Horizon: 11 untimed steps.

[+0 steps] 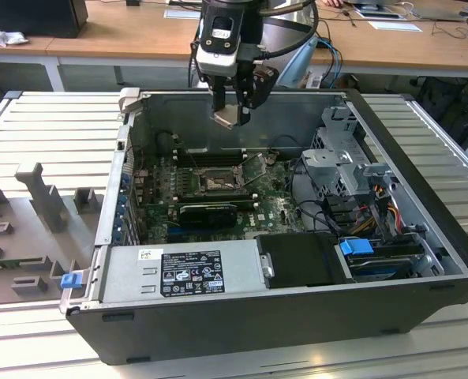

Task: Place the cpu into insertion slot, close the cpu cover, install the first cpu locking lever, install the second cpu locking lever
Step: 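Place the cpu into insertion slot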

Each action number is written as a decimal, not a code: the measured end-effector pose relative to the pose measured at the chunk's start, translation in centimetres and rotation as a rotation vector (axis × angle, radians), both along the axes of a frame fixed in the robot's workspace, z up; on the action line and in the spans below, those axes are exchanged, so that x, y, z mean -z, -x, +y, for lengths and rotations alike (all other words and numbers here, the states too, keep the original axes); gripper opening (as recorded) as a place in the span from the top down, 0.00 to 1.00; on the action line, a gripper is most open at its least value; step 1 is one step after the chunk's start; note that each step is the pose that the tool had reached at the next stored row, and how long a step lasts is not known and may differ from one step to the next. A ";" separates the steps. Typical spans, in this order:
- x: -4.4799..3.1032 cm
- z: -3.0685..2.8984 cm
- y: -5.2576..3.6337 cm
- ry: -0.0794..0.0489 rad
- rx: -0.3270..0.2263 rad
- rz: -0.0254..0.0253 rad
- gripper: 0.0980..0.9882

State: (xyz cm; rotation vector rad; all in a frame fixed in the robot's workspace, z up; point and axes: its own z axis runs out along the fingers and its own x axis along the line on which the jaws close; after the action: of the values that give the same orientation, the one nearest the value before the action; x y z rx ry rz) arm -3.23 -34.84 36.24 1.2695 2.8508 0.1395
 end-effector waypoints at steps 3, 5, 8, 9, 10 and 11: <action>0.15 -0.01 0.00 0.000 0.000 0.0001 0.52; 0.30 -0.01 0.00 0.000 0.014 0.0011 0.52; 0.51 -0.01 0.00 0.000 0.088 0.0071 0.52; 0.55 -0.01 0.00 0.000 0.103 0.0087 0.52; 0.61 -0.01 0.00 0.000 0.124 0.0110 0.52; 0.68 -0.01 0.00 0.000 0.148 0.0140 0.52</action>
State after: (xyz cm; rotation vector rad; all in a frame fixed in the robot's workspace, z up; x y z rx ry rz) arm -3.23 -34.85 35.56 1.4800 2.7549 0.1280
